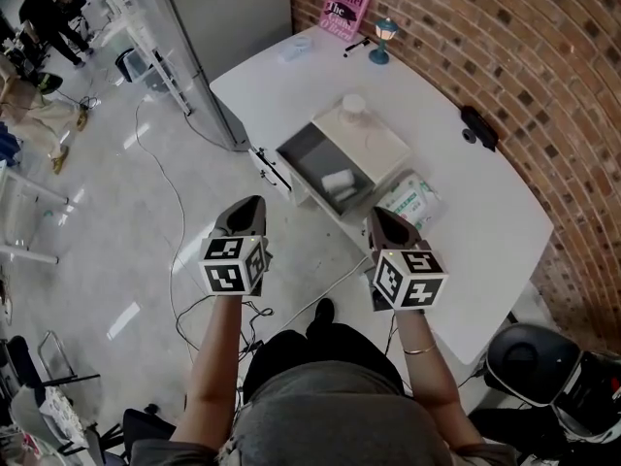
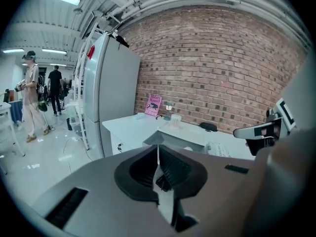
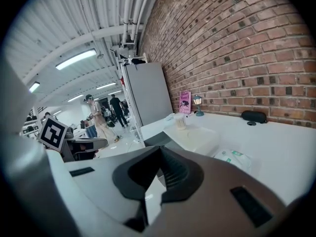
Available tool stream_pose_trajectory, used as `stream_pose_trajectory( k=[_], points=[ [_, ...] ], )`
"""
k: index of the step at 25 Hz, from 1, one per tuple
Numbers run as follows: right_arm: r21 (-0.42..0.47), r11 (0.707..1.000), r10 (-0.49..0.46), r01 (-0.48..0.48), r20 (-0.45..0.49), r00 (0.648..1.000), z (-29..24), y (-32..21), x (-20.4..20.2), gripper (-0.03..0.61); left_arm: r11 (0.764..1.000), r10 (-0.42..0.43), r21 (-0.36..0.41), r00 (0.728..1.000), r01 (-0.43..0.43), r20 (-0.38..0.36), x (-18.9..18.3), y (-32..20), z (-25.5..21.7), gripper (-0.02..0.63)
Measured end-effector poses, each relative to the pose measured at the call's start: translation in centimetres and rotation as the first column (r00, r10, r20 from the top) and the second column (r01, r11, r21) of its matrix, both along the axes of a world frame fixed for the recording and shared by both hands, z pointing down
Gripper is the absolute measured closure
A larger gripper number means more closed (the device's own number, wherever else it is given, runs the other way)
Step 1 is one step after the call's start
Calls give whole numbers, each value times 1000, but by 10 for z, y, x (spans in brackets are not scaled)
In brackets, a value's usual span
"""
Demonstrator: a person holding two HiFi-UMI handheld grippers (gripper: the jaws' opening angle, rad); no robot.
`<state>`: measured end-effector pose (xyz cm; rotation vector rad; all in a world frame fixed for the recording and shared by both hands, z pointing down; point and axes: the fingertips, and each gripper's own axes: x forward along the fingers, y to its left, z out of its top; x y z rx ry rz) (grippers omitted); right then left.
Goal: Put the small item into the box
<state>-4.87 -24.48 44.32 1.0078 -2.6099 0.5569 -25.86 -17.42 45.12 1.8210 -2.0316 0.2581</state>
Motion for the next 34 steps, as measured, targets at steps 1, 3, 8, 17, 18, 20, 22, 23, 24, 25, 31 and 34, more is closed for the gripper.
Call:
stream_pose_trajectory(
  k=[1,3,8,17,18,20,22,23,24,25,31,34],
  points=[
    [3,1000,-4,4,3,1000,-1,1,-1,572,1000,-5,3,1000,5,-3,0,2,0,583],
    [10,1000,-14,14,2,1000,-3,3,-2,574,1000,-14,8,1000,14,-9,-1,7,-1,583],
    [29,999,-27,28,-16,999,-5,10,-5,574,999,-38,22,999,38,-24,-5,21,-2,583],
    [49,998,-44,45,-13,999,-8,17,-9,575,997,-60,40,997,62,-40,-4,34,-3,583],
    [50,998,-47,48,-13,999,-8,18,-10,575,997,-62,40,997,63,-42,-4,35,-3,583],
    [53,997,-52,52,-14,999,-9,19,-11,575,997,-64,42,997,66,-46,-4,38,-3,583],
    [54,997,-53,54,-14,998,-10,21,-12,575,997,-67,42,997,69,-50,-4,40,-4,583],
    [55,997,-53,54,-14,998,-10,22,-12,575,997,-69,41,996,71,-51,-5,41,-4,583],
    [56,997,-52,53,-13,999,-10,22,-13,575,997,-71,38,996,73,-51,-6,42,-3,583],
    [55,997,-52,53,-11,999,-11,22,-13,575,997,-73,36,996,75,-51,-6,43,-3,583],
    [51,997,-52,53,-12,999,-10,21,-11,575,997,-73,30,996,74,-59,-3,42,-1,583],
    [49,997,-56,57,-14,998,-8,23,-12,575,997,-71,28,996,73,-60,-3,44,0,583]
  ],
)
